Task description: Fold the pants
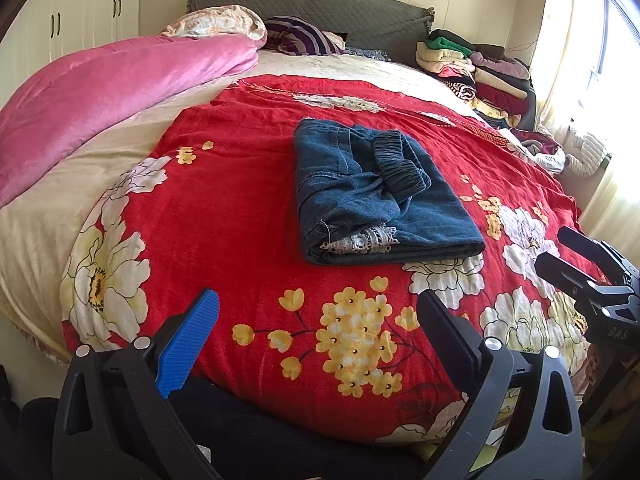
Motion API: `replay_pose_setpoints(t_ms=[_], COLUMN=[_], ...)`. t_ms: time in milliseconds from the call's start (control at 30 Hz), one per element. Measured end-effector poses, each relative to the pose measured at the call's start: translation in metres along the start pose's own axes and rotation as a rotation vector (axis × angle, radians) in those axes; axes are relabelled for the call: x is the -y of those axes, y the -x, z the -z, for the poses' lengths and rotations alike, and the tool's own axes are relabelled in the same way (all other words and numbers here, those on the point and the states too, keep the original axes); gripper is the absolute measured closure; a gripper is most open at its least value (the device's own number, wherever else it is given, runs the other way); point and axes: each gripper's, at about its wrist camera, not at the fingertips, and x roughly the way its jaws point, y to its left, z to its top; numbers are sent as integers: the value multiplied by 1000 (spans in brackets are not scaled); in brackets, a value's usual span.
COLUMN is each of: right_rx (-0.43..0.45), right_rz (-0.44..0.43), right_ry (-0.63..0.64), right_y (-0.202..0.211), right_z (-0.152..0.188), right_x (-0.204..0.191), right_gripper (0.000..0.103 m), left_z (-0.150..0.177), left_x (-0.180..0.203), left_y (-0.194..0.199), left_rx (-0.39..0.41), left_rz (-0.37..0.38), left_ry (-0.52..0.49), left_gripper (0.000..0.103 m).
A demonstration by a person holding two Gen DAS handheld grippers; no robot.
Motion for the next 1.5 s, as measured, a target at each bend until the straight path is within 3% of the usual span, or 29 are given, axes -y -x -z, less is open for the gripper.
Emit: replay_pose_setpoints(t_ms=[1100, 1500], right_rx=[-4, -19], right_rz=[26, 95], right_ry=[-5, -29], right_y=[-1, -8], right_z=[3, 3], right_x=[6, 26], right_gripper=[9, 9], left_z=[1, -4], left_x=[0, -12], left_y=[-1, -9], left_rx=[-8, -39], left_rz=[-15, -98], left_ry=[-10, -35], left_gripper=[4, 4])
